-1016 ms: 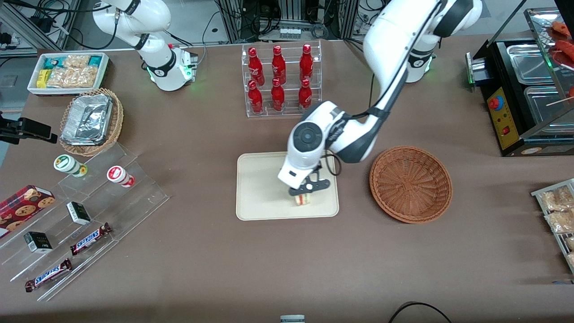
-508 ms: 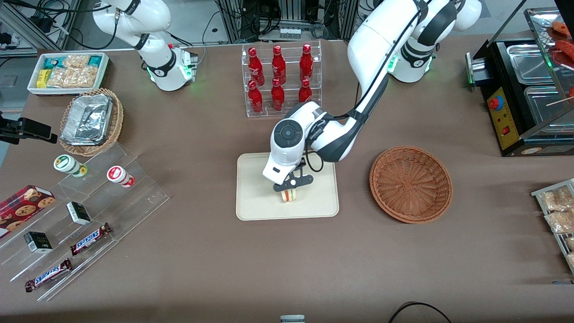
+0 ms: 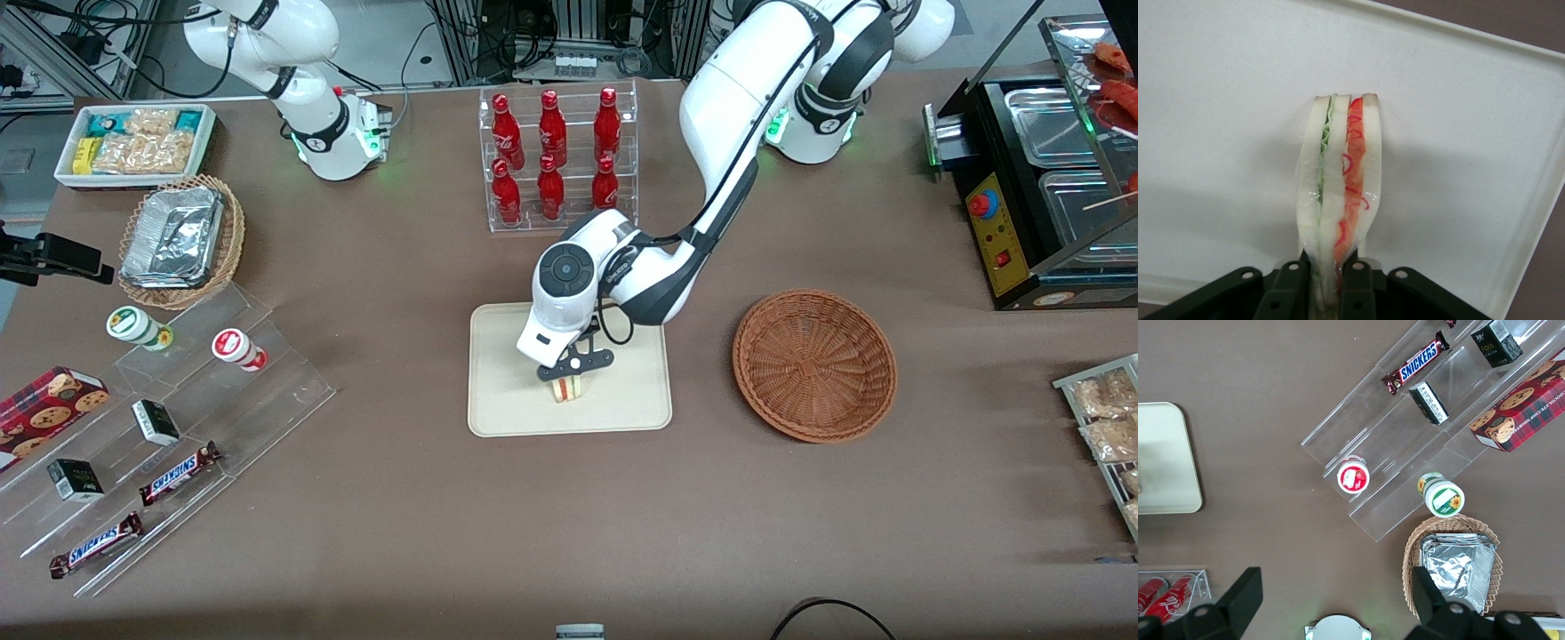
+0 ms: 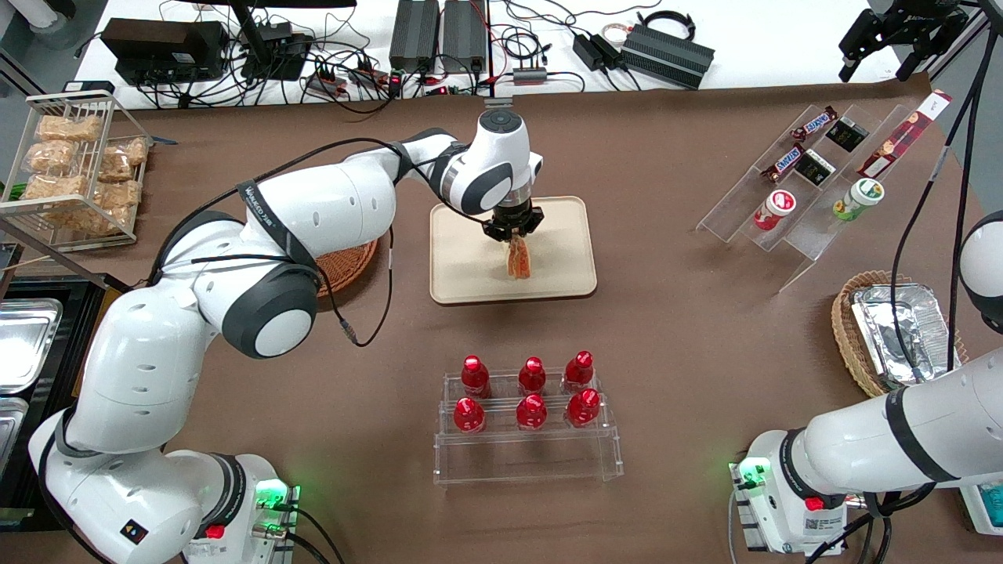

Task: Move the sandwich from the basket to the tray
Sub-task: 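Lower the sandwich onto the tray and open the left gripper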

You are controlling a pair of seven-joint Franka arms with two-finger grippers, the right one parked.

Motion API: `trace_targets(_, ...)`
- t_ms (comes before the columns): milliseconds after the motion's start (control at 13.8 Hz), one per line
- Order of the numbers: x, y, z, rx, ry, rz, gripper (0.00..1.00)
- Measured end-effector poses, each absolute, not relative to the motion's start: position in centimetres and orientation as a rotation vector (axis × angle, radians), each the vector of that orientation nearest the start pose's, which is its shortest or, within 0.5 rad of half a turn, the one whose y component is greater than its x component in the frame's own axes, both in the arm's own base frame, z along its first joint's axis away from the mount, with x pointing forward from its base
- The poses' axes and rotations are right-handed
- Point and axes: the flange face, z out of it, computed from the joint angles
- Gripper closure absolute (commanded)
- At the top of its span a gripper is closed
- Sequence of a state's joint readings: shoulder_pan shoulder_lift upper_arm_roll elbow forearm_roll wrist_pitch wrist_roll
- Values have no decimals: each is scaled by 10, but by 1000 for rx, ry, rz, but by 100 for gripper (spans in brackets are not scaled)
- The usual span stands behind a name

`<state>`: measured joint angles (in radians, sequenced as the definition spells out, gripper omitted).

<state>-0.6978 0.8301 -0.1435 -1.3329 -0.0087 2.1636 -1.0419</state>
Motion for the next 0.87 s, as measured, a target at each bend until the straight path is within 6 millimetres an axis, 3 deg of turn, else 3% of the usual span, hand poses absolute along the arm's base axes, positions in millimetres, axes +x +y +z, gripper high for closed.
trace_targets(218,512,-540,241,-3193,-399,130,0)
trace_targets(363,516,-542,254,-3210,-403,105,0)
trace_targets(726,524,-533,327,-3214,-413,61,0)
trace_targets(871,529,-520,354,-3200,-433,60,0)
